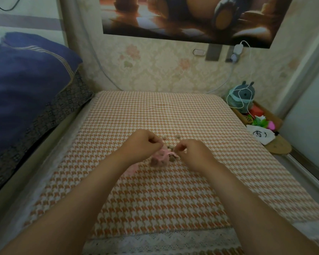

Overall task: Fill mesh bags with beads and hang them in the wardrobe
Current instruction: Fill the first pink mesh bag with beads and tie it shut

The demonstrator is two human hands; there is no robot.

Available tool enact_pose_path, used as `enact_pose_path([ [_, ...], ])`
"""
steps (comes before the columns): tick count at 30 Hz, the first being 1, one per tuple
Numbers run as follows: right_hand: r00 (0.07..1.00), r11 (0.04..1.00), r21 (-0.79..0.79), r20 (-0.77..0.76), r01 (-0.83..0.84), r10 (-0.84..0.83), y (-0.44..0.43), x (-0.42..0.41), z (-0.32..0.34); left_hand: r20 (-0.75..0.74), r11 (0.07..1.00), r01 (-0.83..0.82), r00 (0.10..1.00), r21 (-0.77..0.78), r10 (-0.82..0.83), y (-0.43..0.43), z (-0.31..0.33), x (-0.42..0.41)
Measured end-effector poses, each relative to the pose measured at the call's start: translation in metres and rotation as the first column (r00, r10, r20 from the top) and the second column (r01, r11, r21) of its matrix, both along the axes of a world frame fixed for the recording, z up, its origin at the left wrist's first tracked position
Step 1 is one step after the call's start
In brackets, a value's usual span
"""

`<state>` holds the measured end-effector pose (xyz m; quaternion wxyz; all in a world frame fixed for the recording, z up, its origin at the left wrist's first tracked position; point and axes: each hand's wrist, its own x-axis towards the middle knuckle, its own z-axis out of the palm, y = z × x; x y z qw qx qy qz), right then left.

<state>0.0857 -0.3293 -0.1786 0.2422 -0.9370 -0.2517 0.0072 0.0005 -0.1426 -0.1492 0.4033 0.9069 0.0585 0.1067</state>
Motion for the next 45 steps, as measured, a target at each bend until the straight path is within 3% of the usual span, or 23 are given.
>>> enact_pose_path([
  [5, 1.000, 0.996, -0.087, -0.016, -0.002, 0.000, 0.006, -0.005, -0.012, -0.089, 0.997, 0.028, 0.996, 0.077, -0.021, 0.000, -0.005, -0.004],
  [13, 0.998, 0.998, -0.059, 0.063, 0.034, -0.030, 0.012, -0.005, -0.022, -0.052, 0.997, 0.052, 0.997, 0.055, -0.049, -0.001, -0.004, -0.012],
  [20, 0.997, 0.967, 0.252, 0.046, 0.043, -0.057, 0.011, -0.005, 0.009, -0.063, 0.996, 0.071, 0.996, 0.060, -0.067, 0.002, -0.003, -0.015],
  [25, 0.993, 0.908, 0.404, 0.086, -0.107, 0.079, 0.015, -0.023, 0.044, -0.087, 0.996, 0.084, 0.993, 0.038, -0.081, 0.004, -0.003, -0.015],
  [30, 0.974, 0.923, 0.312, 0.067, -0.225, 0.215, 0.022, -0.036, 0.036, -0.073, 0.994, 0.111, 0.991, 0.024, -0.109, 0.007, -0.003, -0.016],
  [36, 0.974, 0.920, 0.321, 0.068, -0.225, 0.214, 0.026, -0.031, 0.034, -0.064, 0.994, 0.110, 0.992, 0.000, -0.110, 0.011, -0.008, -0.015],
  [41, 0.961, 0.955, 0.102, 0.039, -0.278, 0.275, 0.028, -0.034, 0.032, -0.049, 0.990, 0.131, 0.990, -0.056, -0.134, 0.013, -0.009, -0.014],
  [45, 0.966, 0.964, 0.060, 0.002, -0.258, 0.258, 0.023, -0.032, 0.031, 0.024, 0.993, 0.090, 0.996, -0.082, -0.088, 0.012, -0.012, -0.010],
])
